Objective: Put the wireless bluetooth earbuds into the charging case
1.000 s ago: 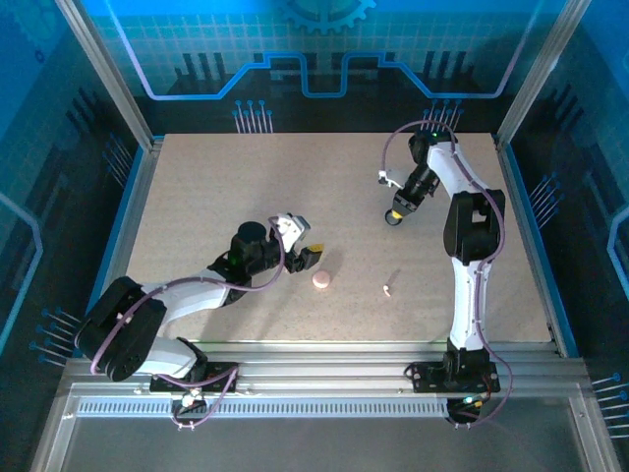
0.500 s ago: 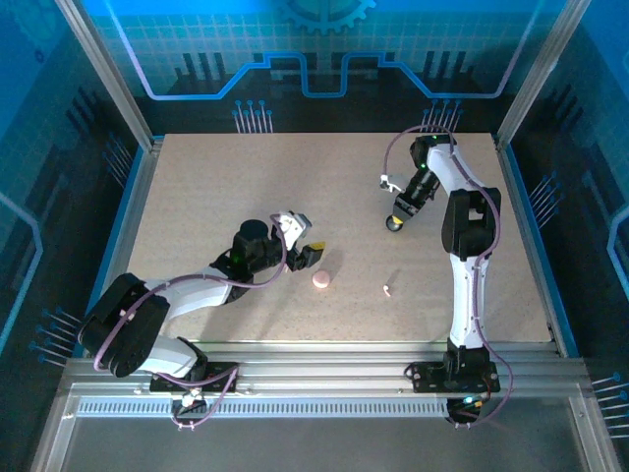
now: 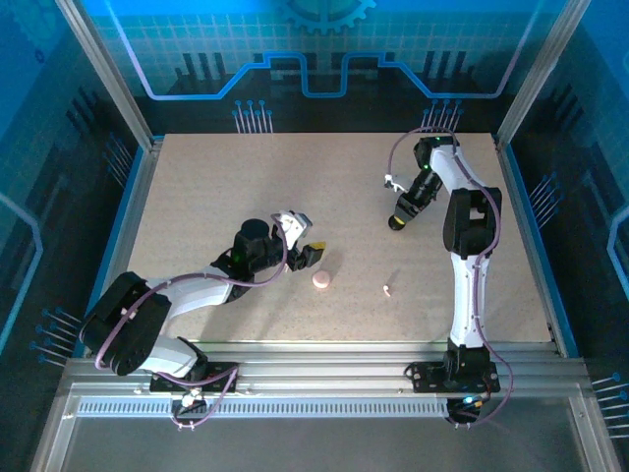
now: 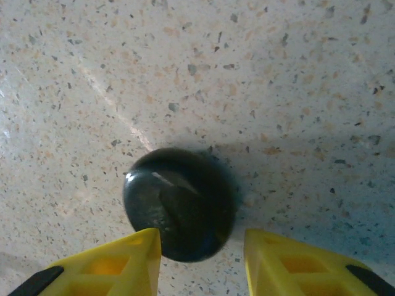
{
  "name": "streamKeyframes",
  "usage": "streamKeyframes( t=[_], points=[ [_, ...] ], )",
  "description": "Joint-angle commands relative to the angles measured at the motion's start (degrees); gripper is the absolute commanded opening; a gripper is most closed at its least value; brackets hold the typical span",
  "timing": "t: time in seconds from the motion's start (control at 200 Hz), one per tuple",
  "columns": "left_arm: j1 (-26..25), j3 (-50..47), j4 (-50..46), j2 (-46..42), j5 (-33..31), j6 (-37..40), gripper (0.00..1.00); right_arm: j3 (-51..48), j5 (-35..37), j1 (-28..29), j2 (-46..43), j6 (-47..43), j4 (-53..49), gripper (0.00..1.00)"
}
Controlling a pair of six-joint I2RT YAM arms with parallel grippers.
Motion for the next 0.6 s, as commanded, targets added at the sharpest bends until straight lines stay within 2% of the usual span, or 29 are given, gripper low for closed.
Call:
streamKeyframes(
  t=[0.0, 0.35, 0.595],
  points=[
    [0.3, 2.26, -0.24, 0.57, 1.39, -0.34, 0.67, 1.51, 0.7, -0.77, 0.69, 1.38, 0.16, 0.41],
    [0.29, 2.67, -0.76, -0.12, 0.71, -1.76, 0.67, 0.54, -0.18, -0.45, -3.57, 3.76, 2.44, 0.42],
    [0.29, 4.26, -9.24, -4.58, -2.67, -6.11, 0.67, -7.14, -1.06, 1.99, -13.32, 8.91, 7.16, 0.44]
  ],
)
